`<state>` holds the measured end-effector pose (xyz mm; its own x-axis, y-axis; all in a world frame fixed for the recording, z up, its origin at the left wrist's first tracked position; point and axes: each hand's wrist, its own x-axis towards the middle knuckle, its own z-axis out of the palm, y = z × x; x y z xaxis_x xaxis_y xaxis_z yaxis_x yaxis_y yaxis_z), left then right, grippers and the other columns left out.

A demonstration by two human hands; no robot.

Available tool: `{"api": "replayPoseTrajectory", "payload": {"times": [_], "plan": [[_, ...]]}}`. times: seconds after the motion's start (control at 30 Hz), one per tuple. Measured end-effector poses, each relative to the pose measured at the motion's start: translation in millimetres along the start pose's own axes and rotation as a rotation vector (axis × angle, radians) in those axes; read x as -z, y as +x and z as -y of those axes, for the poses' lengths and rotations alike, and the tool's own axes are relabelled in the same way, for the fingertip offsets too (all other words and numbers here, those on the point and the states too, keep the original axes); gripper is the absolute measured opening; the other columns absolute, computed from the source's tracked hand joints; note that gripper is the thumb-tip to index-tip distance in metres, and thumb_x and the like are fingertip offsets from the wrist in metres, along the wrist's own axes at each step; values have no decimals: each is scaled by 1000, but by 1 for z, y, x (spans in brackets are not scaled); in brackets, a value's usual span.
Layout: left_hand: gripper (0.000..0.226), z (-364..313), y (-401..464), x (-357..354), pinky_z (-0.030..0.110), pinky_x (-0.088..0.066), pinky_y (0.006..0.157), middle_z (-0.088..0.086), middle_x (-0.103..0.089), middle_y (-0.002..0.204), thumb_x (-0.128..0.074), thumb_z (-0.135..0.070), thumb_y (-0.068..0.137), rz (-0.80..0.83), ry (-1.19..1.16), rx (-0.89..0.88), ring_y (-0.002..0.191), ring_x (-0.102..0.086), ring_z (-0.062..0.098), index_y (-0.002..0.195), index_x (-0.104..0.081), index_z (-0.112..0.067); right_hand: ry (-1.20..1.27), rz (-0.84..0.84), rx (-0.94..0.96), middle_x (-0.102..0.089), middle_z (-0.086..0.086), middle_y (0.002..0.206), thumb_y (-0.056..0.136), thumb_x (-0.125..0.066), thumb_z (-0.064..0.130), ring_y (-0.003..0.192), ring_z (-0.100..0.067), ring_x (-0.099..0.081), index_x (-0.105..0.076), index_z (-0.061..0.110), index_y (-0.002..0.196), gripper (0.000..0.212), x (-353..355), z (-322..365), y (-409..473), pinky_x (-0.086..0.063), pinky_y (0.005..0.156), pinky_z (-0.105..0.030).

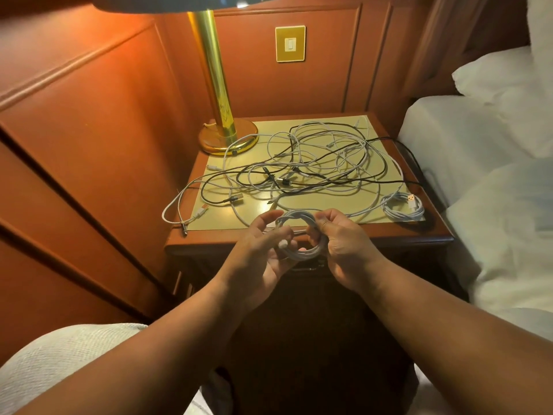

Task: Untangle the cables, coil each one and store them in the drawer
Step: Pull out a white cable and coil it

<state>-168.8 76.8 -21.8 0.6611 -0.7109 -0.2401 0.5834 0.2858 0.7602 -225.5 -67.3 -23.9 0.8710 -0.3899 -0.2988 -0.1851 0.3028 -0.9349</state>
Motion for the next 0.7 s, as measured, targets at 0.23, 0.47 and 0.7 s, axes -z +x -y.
{"api": "replayPoseTrajectory", "payload": {"times": [0.23,0.47,0.7], "plan": [[48,-2,2,8,44,-62,78,17,-61,106,-68,-1,88,-206,871,-302,92,-69,31,121,-48,-30,121,64,-155,-56,-3,76,105,-43,23,73,-17,-50,-60,9,108,22,6,10,-6,-45,72,-32],[45,-10,4,16,28,-61,66,1,-63,101,-67,-7,89,-221,1232,-552,72,-66,15,127,-54,-26,-121,120,-35,-71,-3,87,100,-54,23,95,-25,-64,-70,11,108,22,10,12,-6,-46,90,-40],[66,-15,4,14,20,-47,89,-2,-55,111,-64,-15,92,-143,1490,-421,90,-50,7,153,-36,-15,-680,106,273,-60,-5,71,102,-51,28,63,-5,-52,-72,13,96,27,13,9,-5,-44,65,-29]]}}
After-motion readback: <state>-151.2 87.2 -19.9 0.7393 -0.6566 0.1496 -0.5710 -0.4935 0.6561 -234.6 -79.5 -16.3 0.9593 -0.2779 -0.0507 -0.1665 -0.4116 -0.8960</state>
